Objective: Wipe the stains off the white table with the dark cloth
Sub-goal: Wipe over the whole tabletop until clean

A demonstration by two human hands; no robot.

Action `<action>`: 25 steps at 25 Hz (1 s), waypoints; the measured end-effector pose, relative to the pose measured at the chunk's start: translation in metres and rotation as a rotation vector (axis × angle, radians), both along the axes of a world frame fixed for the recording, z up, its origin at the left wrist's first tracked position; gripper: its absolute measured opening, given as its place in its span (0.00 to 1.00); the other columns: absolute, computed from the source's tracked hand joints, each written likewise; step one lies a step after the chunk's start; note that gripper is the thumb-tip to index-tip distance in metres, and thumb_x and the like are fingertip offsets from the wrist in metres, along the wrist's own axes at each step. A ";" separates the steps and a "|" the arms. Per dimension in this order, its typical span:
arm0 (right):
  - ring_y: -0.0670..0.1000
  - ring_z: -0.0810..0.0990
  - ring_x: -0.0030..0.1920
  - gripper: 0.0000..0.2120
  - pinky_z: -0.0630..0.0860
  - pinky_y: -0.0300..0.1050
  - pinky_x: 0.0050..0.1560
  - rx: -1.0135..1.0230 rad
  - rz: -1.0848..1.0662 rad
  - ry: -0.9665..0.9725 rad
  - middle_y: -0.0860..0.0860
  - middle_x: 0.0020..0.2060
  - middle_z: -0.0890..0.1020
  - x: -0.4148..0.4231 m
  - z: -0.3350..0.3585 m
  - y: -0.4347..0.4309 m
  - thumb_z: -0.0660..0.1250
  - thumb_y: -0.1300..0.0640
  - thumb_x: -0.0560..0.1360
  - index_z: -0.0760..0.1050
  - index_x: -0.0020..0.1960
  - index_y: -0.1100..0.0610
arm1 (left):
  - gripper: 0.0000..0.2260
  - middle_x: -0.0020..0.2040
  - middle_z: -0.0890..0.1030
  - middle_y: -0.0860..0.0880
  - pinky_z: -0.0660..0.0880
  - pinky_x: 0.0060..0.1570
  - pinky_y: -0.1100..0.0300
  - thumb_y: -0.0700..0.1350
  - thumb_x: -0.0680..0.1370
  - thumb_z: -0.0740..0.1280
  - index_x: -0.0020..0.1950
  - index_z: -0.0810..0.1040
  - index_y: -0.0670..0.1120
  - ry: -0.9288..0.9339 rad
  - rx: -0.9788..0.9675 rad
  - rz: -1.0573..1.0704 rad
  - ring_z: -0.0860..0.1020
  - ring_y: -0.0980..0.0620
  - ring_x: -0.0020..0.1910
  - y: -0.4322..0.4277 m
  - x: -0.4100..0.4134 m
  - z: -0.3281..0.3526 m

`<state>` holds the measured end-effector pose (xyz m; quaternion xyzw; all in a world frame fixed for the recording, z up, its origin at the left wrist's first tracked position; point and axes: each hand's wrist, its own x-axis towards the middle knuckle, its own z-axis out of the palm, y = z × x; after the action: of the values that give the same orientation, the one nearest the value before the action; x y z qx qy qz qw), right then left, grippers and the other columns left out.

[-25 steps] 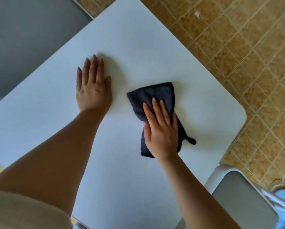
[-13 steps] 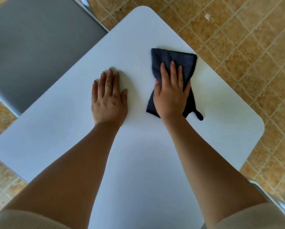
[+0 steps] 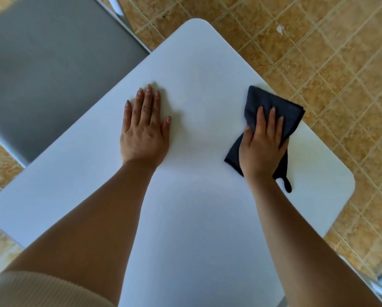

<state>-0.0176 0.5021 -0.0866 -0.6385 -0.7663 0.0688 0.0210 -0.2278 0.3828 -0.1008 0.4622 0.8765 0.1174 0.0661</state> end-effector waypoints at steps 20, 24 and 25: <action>0.52 0.49 0.81 0.25 0.51 0.65 0.78 -0.049 0.170 0.014 0.47 0.81 0.54 -0.098 0.007 0.056 0.54 0.47 0.84 0.55 0.81 0.46 | 0.26 0.80 0.48 0.48 0.42 0.77 0.52 0.53 0.83 0.42 0.80 0.47 0.45 0.005 -0.037 -0.004 0.46 0.52 0.79 0.000 -0.003 -0.005; 0.52 0.54 0.81 0.25 0.53 0.63 0.77 -0.011 0.346 0.011 0.47 0.81 0.57 -0.144 -0.002 0.033 0.53 0.46 0.84 0.57 0.80 0.45 | 0.26 0.80 0.49 0.48 0.41 0.76 0.53 0.53 0.83 0.43 0.80 0.47 0.45 0.013 -0.046 -0.008 0.46 0.52 0.79 0.002 -0.003 -0.003; 0.53 0.57 0.80 0.25 0.56 0.63 0.76 0.043 0.402 0.021 0.48 0.80 0.61 -0.144 -0.005 0.019 0.54 0.46 0.83 0.60 0.79 0.46 | 0.26 0.80 0.49 0.48 0.41 0.76 0.53 0.53 0.83 0.44 0.80 0.48 0.44 0.011 -0.041 -0.004 0.46 0.52 0.79 0.001 -0.003 -0.003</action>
<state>-0.1615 0.5216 -0.0917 -0.4713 -0.8793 0.0622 0.0285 -0.2311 0.3840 -0.1036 0.4630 0.8782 0.0968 0.0710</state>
